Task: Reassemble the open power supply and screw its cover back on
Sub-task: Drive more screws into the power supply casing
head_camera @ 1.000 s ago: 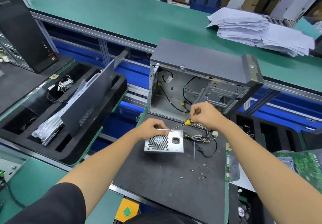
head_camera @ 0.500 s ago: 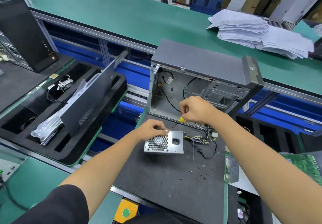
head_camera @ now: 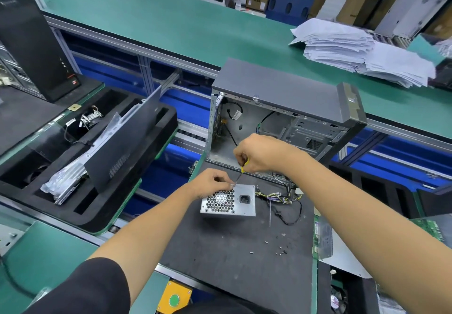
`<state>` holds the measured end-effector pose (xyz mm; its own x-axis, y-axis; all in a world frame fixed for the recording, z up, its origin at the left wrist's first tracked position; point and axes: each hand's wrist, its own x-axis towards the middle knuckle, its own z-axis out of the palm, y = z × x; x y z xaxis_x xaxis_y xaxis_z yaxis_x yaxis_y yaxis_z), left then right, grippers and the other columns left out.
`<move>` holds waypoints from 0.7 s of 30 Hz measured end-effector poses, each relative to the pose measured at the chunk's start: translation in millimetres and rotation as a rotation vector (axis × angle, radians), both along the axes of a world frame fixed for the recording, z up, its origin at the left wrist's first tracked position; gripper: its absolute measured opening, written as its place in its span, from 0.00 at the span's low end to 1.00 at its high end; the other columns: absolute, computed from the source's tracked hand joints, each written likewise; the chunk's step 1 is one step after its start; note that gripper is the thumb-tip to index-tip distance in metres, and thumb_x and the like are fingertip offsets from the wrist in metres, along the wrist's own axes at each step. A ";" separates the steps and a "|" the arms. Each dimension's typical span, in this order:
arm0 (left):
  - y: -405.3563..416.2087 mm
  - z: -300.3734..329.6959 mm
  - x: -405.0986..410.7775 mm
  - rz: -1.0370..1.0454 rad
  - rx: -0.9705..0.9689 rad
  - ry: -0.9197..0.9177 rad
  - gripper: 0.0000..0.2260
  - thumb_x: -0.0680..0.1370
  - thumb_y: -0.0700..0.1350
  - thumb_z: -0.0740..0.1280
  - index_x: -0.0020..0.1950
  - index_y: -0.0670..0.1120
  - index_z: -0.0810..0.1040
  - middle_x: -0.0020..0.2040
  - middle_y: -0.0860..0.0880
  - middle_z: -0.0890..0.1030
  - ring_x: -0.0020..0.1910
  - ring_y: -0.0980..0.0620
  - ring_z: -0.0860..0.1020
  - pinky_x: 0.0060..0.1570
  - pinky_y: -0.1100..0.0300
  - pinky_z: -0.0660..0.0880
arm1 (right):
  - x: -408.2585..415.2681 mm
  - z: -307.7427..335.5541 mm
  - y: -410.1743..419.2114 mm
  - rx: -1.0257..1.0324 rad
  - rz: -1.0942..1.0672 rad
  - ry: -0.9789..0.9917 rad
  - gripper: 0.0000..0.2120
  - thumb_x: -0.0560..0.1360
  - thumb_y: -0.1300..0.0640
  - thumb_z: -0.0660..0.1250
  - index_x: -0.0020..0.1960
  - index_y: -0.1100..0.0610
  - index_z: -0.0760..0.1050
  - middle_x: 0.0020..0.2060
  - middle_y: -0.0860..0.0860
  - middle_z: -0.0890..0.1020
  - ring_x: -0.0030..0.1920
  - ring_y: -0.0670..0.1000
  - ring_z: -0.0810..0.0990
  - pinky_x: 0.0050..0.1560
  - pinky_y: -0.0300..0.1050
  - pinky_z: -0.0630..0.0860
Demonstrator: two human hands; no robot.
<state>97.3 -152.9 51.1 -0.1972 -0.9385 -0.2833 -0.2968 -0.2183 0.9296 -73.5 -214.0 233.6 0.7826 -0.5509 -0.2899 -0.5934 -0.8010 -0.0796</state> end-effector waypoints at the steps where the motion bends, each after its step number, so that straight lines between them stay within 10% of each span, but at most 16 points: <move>1: -0.2 0.3 -0.1 0.004 0.003 0.006 0.03 0.76 0.42 0.76 0.43 0.49 0.87 0.41 0.55 0.86 0.41 0.59 0.81 0.48 0.62 0.78 | 1.5 0.1 -0.3 0.010 -0.002 -0.001 0.05 0.69 0.59 0.70 0.39 0.49 0.78 0.36 0.45 0.81 0.37 0.47 0.79 0.30 0.39 0.65; 11: -1.4 -1.1 -1.0 0.046 0.013 0.019 0.04 0.76 0.43 0.77 0.41 0.49 0.87 0.39 0.54 0.85 0.41 0.57 0.78 0.47 0.62 0.75 | 1.0 -5.6 -5.1 0.080 -0.090 -0.110 0.04 0.69 0.59 0.72 0.38 0.51 0.79 0.33 0.45 0.81 0.36 0.47 0.81 0.34 0.43 0.78; 21: -3.6 -2.7 -0.5 0.052 0.018 -0.021 0.04 0.77 0.41 0.75 0.42 0.47 0.87 0.44 0.54 0.87 0.44 0.59 0.81 0.50 0.61 0.77 | 3.0 -10.8 -6.7 0.147 -0.133 -0.199 0.09 0.70 0.57 0.70 0.37 0.48 0.72 0.28 0.46 0.80 0.26 0.39 0.77 0.23 0.29 0.64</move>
<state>96.8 -156.5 48.4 -0.1423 -0.9420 -0.3039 -0.3044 -0.2505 0.9190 -70.5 -220.8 222.8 0.7558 -0.6161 -0.2218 -0.6535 -0.6885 -0.3145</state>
